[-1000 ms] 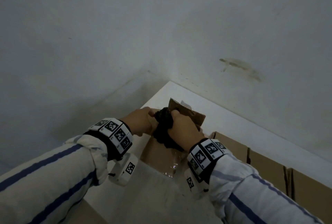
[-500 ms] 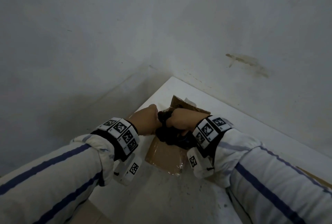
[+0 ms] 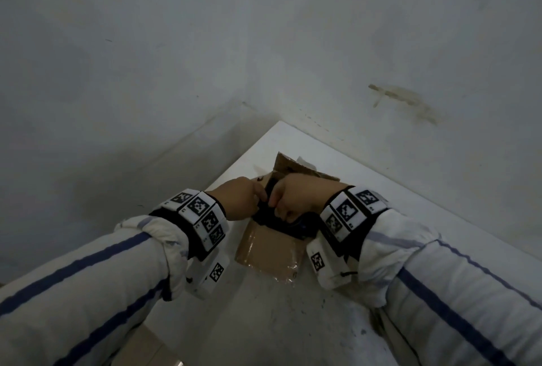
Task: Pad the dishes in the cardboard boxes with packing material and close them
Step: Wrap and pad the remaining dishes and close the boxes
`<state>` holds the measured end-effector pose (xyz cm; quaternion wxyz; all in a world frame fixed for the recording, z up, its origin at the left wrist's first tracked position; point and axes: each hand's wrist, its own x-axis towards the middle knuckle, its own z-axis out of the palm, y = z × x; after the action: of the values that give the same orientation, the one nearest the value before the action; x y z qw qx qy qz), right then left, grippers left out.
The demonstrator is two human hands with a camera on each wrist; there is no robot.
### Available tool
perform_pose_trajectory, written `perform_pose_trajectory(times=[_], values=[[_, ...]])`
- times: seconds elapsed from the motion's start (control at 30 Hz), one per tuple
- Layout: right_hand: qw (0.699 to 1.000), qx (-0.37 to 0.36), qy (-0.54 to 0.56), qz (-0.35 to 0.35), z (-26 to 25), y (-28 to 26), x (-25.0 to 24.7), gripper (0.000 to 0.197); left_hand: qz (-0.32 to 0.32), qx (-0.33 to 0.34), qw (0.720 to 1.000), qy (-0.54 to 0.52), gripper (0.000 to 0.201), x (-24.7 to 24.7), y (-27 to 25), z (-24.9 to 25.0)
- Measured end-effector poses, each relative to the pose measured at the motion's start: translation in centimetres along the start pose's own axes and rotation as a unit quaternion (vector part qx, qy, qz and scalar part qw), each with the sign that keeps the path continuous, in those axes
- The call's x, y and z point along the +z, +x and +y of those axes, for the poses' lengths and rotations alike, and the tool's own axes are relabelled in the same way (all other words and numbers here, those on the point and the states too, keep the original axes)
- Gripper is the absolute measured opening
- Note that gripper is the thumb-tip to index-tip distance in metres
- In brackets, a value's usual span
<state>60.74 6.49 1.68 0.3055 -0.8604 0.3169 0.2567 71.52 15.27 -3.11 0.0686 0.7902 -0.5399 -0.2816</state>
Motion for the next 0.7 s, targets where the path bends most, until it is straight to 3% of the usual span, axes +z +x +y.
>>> perform_pose_trajectory(times=[0.17,0.27,0.37,0.47,0.6,0.7], values=[[0.985,-0.023,-0.164,-0.051,-0.9,0.8,1.5,0.037,-0.001,-0.002,1.000,-0.010,0.034,0.5,0.4,-0.1],[0.988,-0.036,-0.136,-0.059,-0.4,0.7,1.3,0.038,0.006,-0.009,1.000,-0.023,0.035,0.7,0.6,-0.2],[0.999,-0.019,-0.029,-0.027,0.6,0.3,1.0,0.034,0.008,-0.003,1.000,-0.012,0.042,0.7,0.5,0.0],[0.996,-0.014,-0.082,-0.041,0.5,0.5,1.5,0.034,-0.009,0.006,0.999,0.031,0.051,0.7,0.6,0.2],[0.988,-0.017,-0.137,-0.075,0.1,0.7,2.7,0.040,-0.041,0.019,0.995,0.084,0.048,1.0,1.1,0.4],[0.999,0.000,-0.048,-0.021,0.7,0.6,1.6,0.035,-0.036,0.018,0.995,0.092,0.046,1.1,1.3,0.6]])
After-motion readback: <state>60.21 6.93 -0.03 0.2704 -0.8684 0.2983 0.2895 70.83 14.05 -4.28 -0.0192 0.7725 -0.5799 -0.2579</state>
